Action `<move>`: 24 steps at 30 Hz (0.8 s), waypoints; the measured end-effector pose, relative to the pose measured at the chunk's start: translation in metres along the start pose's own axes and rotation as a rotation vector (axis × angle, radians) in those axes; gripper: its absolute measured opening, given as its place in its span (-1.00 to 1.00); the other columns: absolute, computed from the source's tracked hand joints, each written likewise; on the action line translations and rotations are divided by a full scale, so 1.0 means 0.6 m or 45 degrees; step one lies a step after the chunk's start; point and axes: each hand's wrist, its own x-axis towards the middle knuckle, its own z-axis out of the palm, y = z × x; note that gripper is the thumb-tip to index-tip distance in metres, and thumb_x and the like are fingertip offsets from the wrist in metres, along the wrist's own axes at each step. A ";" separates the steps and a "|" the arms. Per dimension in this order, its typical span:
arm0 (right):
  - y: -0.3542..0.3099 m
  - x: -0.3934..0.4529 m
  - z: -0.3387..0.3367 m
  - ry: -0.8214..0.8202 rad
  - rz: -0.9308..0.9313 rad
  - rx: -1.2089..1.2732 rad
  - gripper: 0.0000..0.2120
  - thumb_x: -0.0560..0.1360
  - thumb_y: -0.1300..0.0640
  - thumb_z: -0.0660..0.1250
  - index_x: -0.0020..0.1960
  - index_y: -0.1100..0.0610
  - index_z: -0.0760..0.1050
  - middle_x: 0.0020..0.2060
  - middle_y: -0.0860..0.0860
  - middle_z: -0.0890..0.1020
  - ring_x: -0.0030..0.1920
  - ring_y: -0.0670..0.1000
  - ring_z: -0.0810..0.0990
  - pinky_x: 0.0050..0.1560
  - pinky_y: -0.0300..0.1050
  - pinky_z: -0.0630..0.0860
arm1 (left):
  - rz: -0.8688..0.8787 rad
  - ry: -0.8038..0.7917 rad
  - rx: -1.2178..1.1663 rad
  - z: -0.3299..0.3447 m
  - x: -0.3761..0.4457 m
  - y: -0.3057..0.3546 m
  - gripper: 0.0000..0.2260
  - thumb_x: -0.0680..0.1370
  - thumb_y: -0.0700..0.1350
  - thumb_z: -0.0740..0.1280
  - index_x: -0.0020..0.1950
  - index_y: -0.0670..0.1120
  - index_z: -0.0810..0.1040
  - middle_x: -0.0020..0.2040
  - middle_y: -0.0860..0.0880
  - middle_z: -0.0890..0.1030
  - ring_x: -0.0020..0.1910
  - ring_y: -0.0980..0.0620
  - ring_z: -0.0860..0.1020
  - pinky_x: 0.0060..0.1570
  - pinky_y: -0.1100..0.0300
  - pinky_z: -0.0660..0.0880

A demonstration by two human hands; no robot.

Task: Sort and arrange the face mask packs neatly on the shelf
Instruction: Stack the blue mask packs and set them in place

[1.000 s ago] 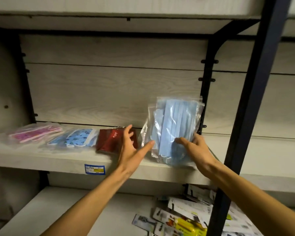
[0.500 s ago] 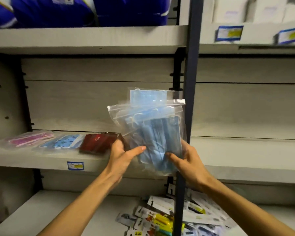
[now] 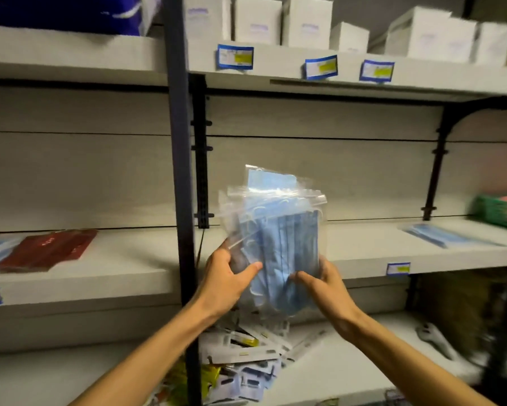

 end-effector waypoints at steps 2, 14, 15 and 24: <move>0.007 0.000 -0.039 0.041 0.003 -0.021 -0.57 0.39 0.19 0.42 0.22 -0.07 0.50 0.01 -0.16 0.71 -0.01 -0.09 0.71 -0.19 -0.27 0.62 | 0.026 -0.072 -0.039 0.036 0.022 0.001 -0.57 0.52 -0.26 0.46 0.34 0.04 0.53 0.09 -0.04 0.70 0.07 -0.11 0.68 0.13 -0.09 0.63; 0.054 0.179 -0.223 0.299 -0.069 -0.075 -0.60 0.44 0.38 0.41 0.22 0.10 0.48 0.06 0.08 0.67 -0.08 -0.04 0.72 -0.19 -0.16 0.66 | -0.081 -0.220 -0.003 0.201 0.282 -0.027 -0.80 0.47 -0.46 0.42 -0.14 -0.15 0.63 -0.37 0.01 0.64 -0.41 0.15 0.58 -0.30 0.28 0.53; 0.054 0.204 -0.236 0.292 -0.083 -0.085 -0.60 0.44 0.40 0.40 0.20 0.09 0.49 0.05 0.09 0.68 -0.05 0.00 0.72 -0.13 -0.10 0.67 | -0.102 -0.208 -0.021 0.212 0.309 -0.031 -0.79 0.46 -0.47 0.42 -0.13 -0.16 0.64 -0.34 0.01 0.64 -0.39 0.16 0.59 -0.28 0.29 0.55; 0.089 0.405 -0.293 0.243 -0.240 -0.265 -0.63 0.45 0.37 0.40 0.11 -0.02 0.50 -0.01 -0.08 0.66 -0.07 -0.25 0.65 -0.12 -0.30 0.60 | -0.174 -0.005 -0.166 0.261 0.467 -0.105 -0.80 0.46 -0.44 0.44 -0.07 -0.15 0.66 -0.25 0.03 0.71 -0.31 0.16 0.67 -0.27 0.29 0.59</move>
